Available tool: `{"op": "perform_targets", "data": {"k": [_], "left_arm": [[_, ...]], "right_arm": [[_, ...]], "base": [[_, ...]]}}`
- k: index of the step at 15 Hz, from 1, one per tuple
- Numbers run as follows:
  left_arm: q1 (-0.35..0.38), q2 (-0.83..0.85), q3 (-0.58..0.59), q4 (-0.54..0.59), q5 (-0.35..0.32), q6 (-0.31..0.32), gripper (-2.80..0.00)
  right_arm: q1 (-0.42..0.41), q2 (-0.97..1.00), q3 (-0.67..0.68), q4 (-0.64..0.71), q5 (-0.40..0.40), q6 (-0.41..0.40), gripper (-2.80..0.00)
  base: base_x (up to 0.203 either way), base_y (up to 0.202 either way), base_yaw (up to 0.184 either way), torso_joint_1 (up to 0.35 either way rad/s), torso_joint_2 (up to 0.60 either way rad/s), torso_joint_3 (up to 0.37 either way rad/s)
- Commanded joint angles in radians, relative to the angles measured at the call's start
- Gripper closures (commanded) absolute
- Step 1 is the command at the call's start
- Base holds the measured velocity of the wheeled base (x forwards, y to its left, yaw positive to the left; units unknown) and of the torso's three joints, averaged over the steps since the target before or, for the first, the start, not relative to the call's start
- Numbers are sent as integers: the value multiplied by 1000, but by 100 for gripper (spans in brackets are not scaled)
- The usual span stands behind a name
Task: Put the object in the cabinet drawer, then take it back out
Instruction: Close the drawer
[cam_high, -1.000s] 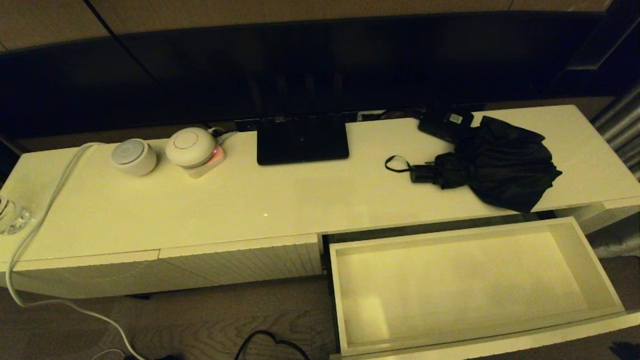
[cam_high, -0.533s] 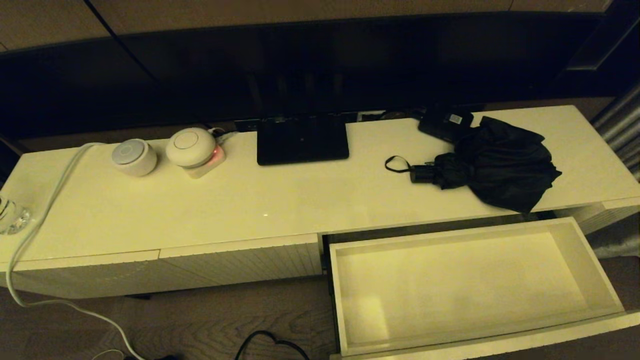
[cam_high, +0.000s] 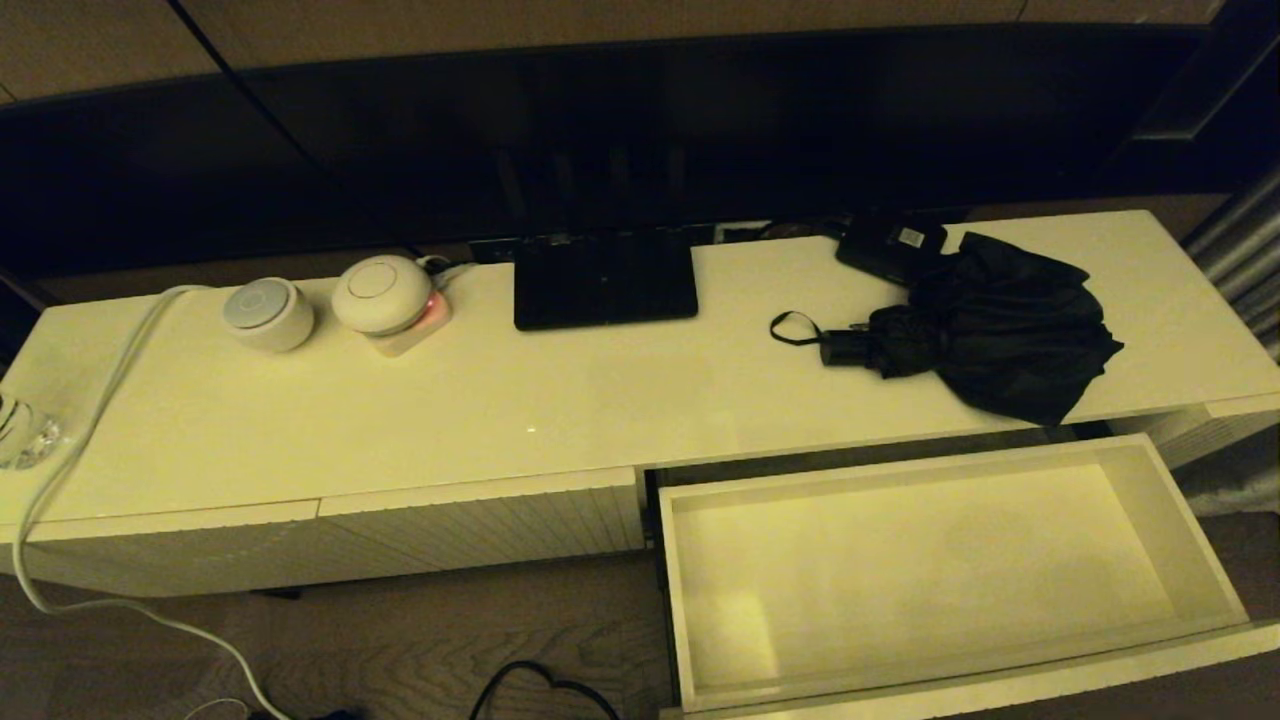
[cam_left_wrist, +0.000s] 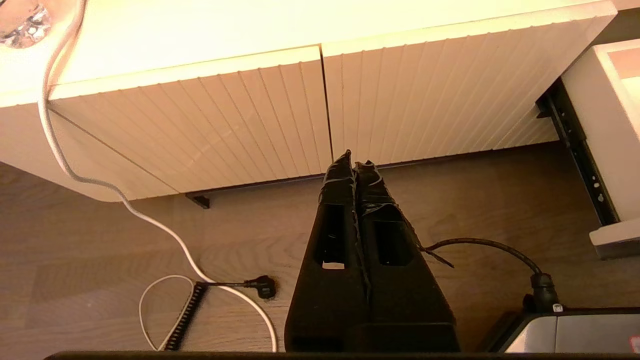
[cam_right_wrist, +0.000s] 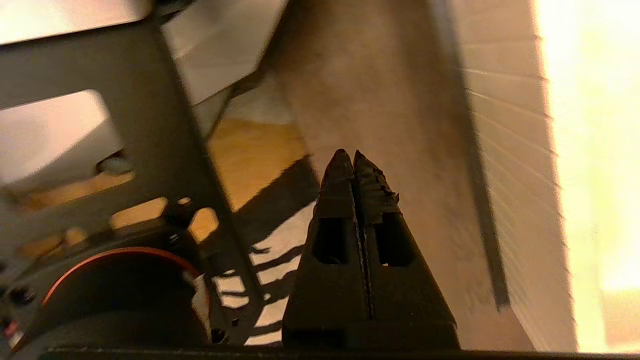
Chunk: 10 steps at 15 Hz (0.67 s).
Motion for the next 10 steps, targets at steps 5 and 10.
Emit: {"op": "perform_targets", "data": {"k": [5,10], "left_arm": [[0,0,3,0,0,1,0],[0,0,3,0,0,1,0]], "right_arm": [[2,271,-97,-22,9,-124,0],[-13,518,-116,-254,-2,-124,0]], "base": [[0,0,0,0,0,0],[0,0,0,0,0,0]]}}
